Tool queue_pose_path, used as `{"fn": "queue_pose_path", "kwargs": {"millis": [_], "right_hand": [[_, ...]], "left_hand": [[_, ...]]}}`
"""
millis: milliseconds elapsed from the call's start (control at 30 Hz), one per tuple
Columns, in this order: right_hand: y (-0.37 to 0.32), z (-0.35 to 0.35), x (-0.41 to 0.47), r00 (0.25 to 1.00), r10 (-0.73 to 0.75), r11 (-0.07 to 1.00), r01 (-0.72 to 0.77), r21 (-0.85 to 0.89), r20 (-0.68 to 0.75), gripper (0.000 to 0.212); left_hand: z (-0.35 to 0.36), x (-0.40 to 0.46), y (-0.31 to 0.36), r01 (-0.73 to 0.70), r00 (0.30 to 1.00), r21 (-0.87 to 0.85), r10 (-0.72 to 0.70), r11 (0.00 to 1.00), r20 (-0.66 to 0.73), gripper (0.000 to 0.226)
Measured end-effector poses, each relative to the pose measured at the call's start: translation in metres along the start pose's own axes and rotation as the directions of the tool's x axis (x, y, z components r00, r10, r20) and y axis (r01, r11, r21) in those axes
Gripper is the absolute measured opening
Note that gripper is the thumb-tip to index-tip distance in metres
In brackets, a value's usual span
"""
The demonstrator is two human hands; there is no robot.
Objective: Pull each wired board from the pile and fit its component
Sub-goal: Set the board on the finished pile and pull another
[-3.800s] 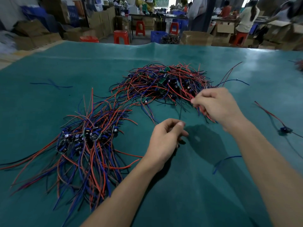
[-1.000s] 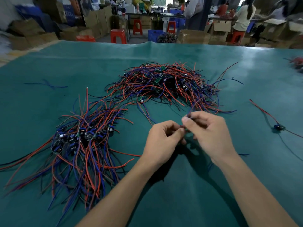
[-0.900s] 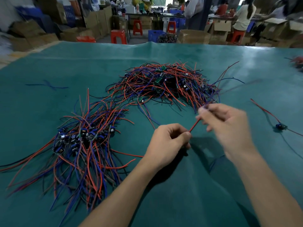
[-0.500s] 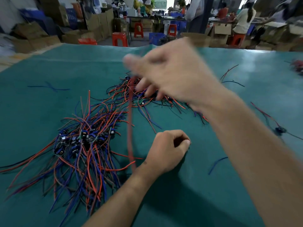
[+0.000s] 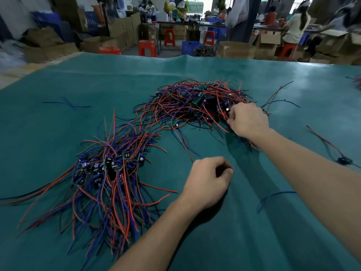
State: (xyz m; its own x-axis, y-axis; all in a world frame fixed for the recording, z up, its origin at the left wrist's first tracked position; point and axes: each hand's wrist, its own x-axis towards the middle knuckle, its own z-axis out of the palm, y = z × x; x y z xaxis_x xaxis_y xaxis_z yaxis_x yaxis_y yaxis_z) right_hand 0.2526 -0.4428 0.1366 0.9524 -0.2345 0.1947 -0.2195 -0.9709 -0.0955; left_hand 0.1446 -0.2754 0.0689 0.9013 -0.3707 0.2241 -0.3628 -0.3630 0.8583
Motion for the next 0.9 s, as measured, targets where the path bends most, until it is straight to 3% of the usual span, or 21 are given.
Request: {"fn": "queue_pose_path", "kwargs": {"millis": [167,333,500,667,767,900], "right_hand": [[0.0,0.004,-0.004,0.999,0.01,0.984,-0.004,0.176,-0.035,0.021],[0.011,-0.012,-0.058,0.999,0.009,0.906,0.007,0.423,-0.037,0.022],[0.003,-0.019,-0.132,0.979,-0.193,0.725,0.096,0.682,0.068,0.015],[0.003,0.0,-0.153,0.944,-0.286,0.571,0.031,0.821,0.164,0.01],[0.01,0.005,-0.149,0.961,-0.237,0.539,0.007,0.842,0.143,0.016],[0.018,0.013,-0.142,0.999,0.046,0.561,-0.01,0.828,-0.019,0.029]], "left_hand": [[0.0,0.003,-0.004,0.034,0.999,-0.054,-0.036,0.998,-0.025,0.011],[0.0,0.008,-0.004,0.131,0.984,-0.308,-0.162,0.942,-0.079,0.015],[-0.004,0.009,-0.001,0.183,0.954,-0.542,-0.282,0.82,-0.104,0.029],[-0.008,0.007,0.002,0.199,0.961,-0.513,-0.27,0.835,-0.067,0.026],[-0.007,0.007,0.002,0.186,0.973,-0.482,-0.227,0.856,-0.028,0.026],[-0.006,0.004,0.001,0.102,0.994,-0.396,-0.105,0.913,0.013,0.025]]}}
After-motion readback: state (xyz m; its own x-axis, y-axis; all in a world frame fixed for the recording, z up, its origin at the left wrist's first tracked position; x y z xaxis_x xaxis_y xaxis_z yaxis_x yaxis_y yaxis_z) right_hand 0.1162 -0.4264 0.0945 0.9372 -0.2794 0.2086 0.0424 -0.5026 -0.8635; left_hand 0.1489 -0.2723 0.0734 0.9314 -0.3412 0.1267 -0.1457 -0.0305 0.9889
